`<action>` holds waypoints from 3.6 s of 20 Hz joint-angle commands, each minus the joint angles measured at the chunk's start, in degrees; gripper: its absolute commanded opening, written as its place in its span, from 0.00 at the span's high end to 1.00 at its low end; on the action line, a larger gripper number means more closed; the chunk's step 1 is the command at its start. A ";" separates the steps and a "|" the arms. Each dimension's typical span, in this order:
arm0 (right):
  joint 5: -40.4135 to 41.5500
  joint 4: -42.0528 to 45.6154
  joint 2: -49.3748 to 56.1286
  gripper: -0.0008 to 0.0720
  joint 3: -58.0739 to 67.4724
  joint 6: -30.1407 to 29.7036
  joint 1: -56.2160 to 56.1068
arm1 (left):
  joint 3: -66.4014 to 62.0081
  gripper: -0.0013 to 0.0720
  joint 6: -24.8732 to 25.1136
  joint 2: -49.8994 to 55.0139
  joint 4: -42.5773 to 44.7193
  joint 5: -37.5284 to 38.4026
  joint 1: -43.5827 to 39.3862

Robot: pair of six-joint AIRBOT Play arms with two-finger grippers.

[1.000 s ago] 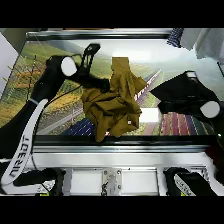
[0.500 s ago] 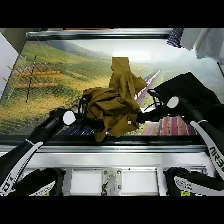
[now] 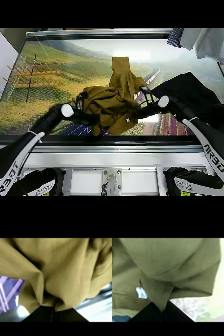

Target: Fold the clothes and pants, and hang the long-sleeved shirts on hangers.

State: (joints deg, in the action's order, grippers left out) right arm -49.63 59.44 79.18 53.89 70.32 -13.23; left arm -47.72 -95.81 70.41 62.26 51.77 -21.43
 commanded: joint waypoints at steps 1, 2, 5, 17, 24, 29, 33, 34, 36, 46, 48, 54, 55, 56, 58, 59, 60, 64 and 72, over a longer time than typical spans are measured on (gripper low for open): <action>-6.21 2.91 -6.64 0.97 10.43 0.15 3.72 | -11.19 0.97 3.04 -6.38 -0.44 6.62 10.71; -8.37 2.89 -9.44 0.97 15.26 0.15 5.27 | -16.41 0.97 3.02 -9.53 -0.57 7.72 13.86; -11.30 2.91 -18.08 0.97 29.42 2.86 8.26 | -30.51 0.97 3.04 -17.40 -0.52 8.15 19.30; -21.49 2.91 -29.97 0.97 36.17 16.96 8.48 | -44.04 0.97 4.48 -17.38 -0.44 5.64 29.86; -18.14 7.10 -22.77 0.97 13.62 19.08 8.52 | -44.11 0.12 2.67 9.60 -0.59 3.02 21.64; -16.76 7.43 -16.96 0.97 8.50 19.06 8.46 | -39.17 0.10 0.50 14.58 -0.31 15.58 20.24; -15.89 7.43 -16.52 0.97 8.48 19.02 8.46 | -16.65 0.10 -0.96 2.84 -0.42 11.19 12.79; -15.72 7.43 -16.52 0.97 8.48 18.99 8.46 | -10.84 0.10 -3.08 0.04 -0.46 9.25 9.99; -15.19 7.43 -16.55 0.97 8.48 18.86 8.46 | -0.20 0.10 -8.59 -4.24 -0.46 2.71 3.72; -14.88 7.43 -16.55 0.97 8.48 18.86 8.44 | 4.57 0.10 -18.01 6.93 -8.50 -13.07 -10.67; -14.88 7.41 -16.55 0.97 8.48 18.86 8.46 | 0.74 0.10 -18.01 10.71 -8.48 -13.27 -12.50; -14.86 7.50 -16.72 0.97 8.46 17.25 8.46 | -7.21 0.97 -16.57 16.11 -7.74 -12.31 -13.09; -14.97 8.15 -17.11 0.97 8.37 16.50 8.46 | -8.02 0.97 -15.45 15.61 -6.80 -11.54 -11.69; -15.39 9.11 -18.10 0.97 7.63 16.52 8.46 | -9.14 0.97 -15.19 14.47 -4.20 -9.53 -9.55; -15.54 10.01 -21.68 0.97 3.34 16.50 8.39 | -11.78 0.97 -14.62 10.05 2.95 -4.33 -3.45; -15.54 9.75 -23.87 0.97 -0.02 16.55 8.24 | -13.18 0.97 -13.42 7.74 5.27 -1.81 -0.50; -15.50 9.79 -25.81 0.97 -3.39 16.52 7.52 | -14.45 0.97 -11.85 5.29 6.03 0.42 2.40; -15.08 8.94 -29.75 0.24 -12.83 12.81 2.86 | -12.59 0.97 -7.45 -1.90 5.73 4.31 6.62; -13.51 18.60 -24.70 0.11 -3.89 3.41 -5.31 | 2.38 0.97 -7.45 -6.40 5.27 3.96 3.43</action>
State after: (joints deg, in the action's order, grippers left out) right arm -64.18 71.18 52.03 48.03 75.79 -14.04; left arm -48.95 -103.59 64.99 67.57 55.55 -17.76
